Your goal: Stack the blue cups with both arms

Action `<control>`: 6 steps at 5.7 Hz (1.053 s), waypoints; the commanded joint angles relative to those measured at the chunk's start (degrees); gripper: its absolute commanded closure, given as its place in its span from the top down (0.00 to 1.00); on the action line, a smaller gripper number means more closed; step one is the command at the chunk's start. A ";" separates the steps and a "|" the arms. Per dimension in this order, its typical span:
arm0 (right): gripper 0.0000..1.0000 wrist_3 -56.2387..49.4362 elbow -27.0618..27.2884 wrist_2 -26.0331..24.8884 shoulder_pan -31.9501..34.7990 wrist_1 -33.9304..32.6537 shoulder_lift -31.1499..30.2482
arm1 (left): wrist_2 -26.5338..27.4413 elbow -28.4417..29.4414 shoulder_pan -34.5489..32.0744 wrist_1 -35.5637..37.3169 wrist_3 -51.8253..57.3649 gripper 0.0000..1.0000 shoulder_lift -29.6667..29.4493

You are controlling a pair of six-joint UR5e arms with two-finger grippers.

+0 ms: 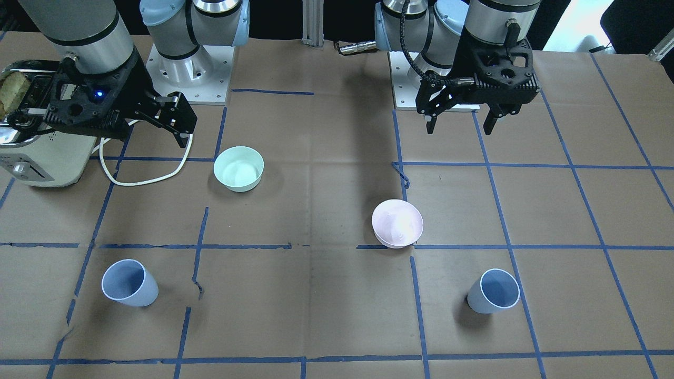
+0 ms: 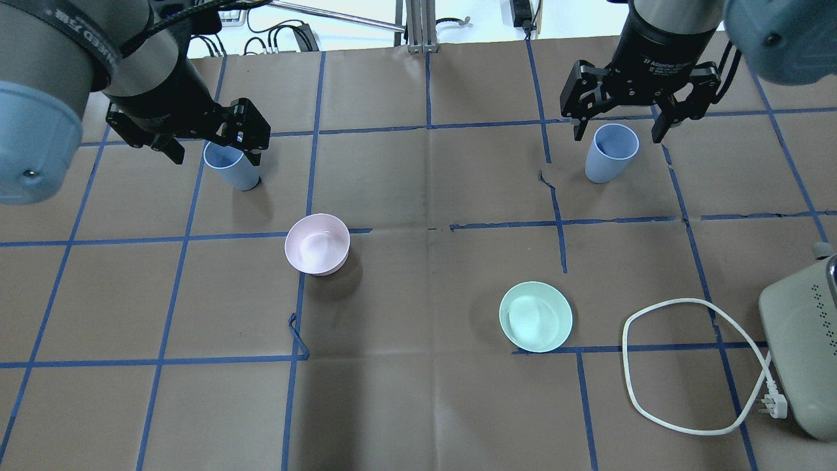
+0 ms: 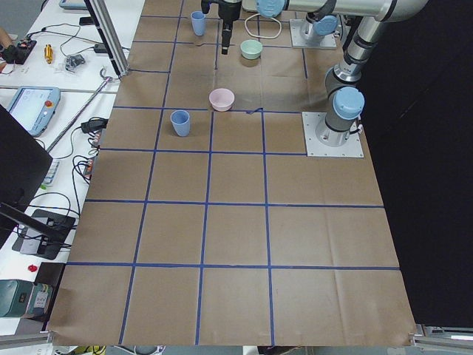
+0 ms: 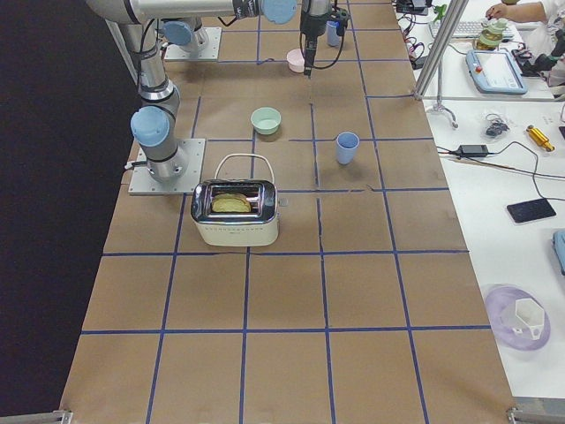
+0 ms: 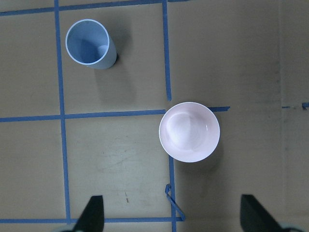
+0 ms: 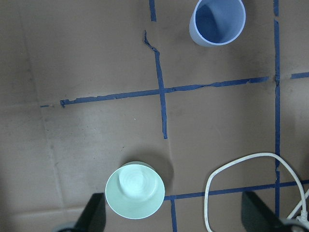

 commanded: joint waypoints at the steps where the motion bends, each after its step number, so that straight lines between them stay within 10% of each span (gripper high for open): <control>1: 1.00 -0.08 0.03 0.01 -0.01 -0.13 0.09 | 0.00 0.00 0.00 0.02 -0.08 0.99 0.00; 6: 1.00 -6.45 -0.49 0.27 -5.68 -1.97 2.45 | -1.06 3.32 2.63 8.36 2.73 0.99 -10.07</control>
